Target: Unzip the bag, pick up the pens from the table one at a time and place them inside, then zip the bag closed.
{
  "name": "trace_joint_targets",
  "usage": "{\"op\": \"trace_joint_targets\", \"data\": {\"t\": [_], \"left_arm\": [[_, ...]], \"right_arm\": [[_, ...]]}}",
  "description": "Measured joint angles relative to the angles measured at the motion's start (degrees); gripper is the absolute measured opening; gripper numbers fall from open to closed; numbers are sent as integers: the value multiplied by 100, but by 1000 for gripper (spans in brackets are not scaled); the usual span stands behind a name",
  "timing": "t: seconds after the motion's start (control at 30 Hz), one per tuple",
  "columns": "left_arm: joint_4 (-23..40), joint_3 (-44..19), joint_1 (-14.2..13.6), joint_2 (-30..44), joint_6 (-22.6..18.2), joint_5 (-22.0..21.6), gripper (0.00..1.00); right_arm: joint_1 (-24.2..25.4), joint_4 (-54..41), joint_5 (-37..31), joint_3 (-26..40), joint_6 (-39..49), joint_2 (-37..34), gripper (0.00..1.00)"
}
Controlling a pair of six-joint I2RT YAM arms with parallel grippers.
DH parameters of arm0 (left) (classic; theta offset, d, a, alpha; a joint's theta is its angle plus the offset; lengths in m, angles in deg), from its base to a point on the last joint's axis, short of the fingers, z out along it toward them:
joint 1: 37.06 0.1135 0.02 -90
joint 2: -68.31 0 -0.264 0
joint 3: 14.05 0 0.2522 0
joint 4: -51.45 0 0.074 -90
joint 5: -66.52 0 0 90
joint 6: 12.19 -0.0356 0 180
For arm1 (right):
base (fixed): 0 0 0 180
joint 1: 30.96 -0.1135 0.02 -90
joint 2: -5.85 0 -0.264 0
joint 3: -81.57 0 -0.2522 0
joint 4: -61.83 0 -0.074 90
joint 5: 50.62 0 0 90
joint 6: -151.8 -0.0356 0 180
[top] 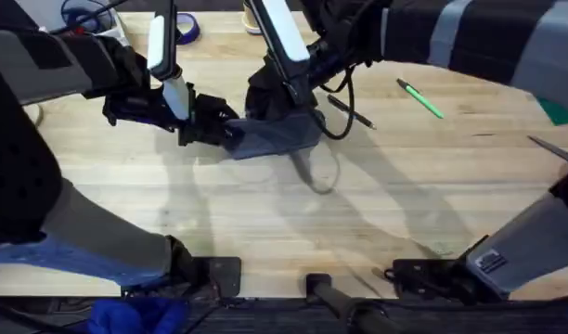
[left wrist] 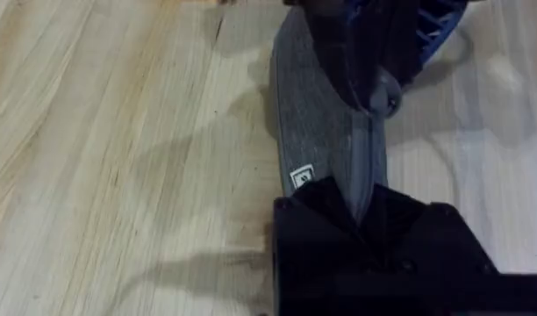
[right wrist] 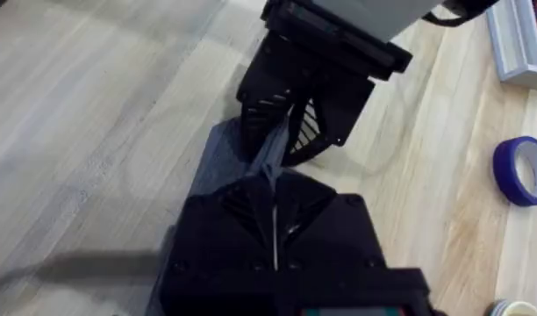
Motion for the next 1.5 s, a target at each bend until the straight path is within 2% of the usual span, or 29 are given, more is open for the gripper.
{"op": "trace_joint_targets", "data": {"t": [0.93,0.97,1.03,1.13,1.17,1.2,1.5], "left_arm": [[-17,0,9,0,0,0,42],[-17,0,9,0,0,0,42],[-22,0,5,0,0,7,42],[-37,0,-2,0,0,9,42],[-39,0,-2,0,0,11,42],[-39,0,-2,0,0,11,42],[-39,0,-2,0,0,11,42]], "right_arm": [[-237,721,32,0,-220,-258,29],[-237,715,33,0,-255,-258,57],[-243,792,198,0,-309,-260,318],[-289,835,433,26,-414,-258,761],[-292,829,484,26,-453,-258,889],[-286,828,519,26,-481,-256,969],[-72,565,637,26,-620,-256,995]]}}
